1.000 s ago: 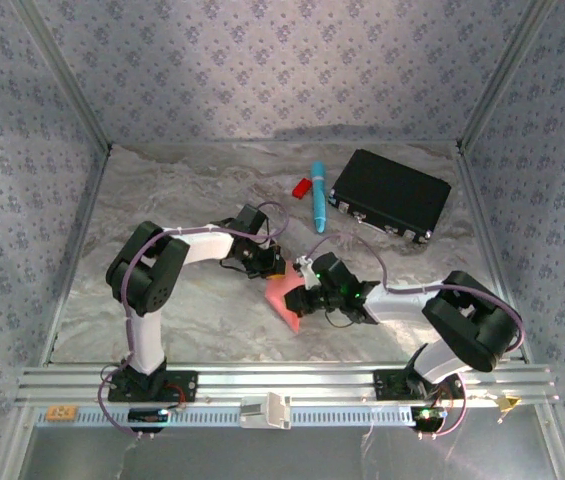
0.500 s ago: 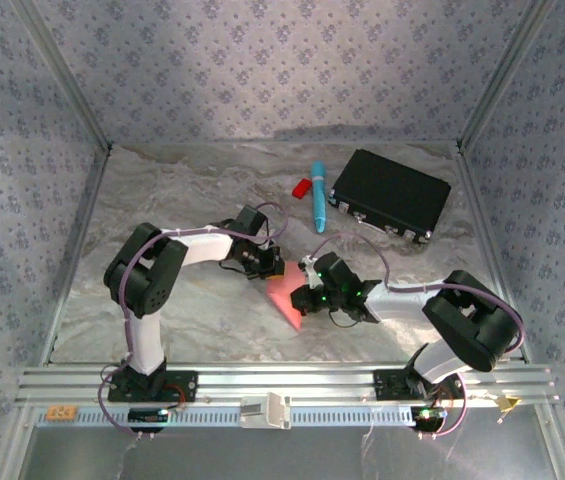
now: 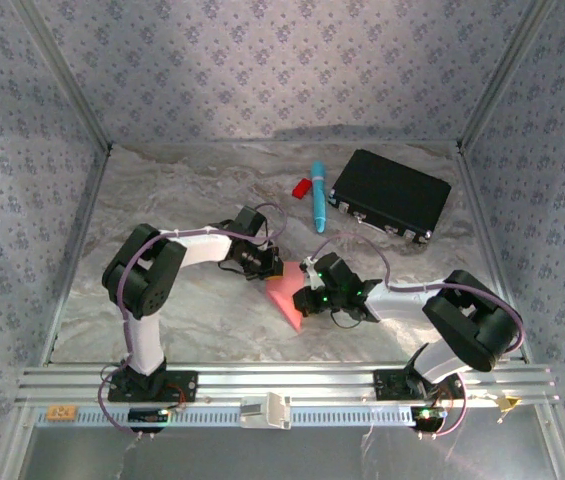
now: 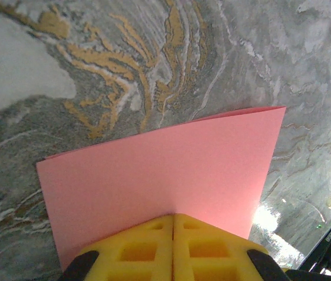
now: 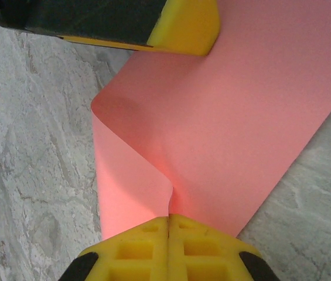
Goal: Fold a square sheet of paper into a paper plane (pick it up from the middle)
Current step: Third fold the triangle at the center of the table.
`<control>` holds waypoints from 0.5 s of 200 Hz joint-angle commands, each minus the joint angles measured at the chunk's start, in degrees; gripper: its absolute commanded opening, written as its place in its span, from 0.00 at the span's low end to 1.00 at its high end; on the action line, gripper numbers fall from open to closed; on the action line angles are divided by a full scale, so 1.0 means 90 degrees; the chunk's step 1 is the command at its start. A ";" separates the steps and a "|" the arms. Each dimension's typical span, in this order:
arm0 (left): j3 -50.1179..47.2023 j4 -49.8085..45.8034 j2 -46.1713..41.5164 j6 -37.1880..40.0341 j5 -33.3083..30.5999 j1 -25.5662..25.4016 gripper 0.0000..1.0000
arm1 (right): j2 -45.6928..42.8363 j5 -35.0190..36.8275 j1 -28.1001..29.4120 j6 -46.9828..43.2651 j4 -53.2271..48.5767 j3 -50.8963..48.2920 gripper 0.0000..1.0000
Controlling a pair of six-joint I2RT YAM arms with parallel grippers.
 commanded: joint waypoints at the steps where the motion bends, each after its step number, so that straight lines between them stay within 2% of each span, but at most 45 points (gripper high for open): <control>1: -0.0188 -0.0309 -0.0078 -0.0036 -0.0347 -0.0046 0.07 | 0.0008 0.0147 0.0006 -0.0129 -0.0207 0.0067 0.03; 100: -0.0168 -0.0309 -0.0042 -0.0054 -0.0339 -0.0048 0.07 | 0.0261 0.0100 -0.0037 -0.0208 -0.0115 0.0232 0.03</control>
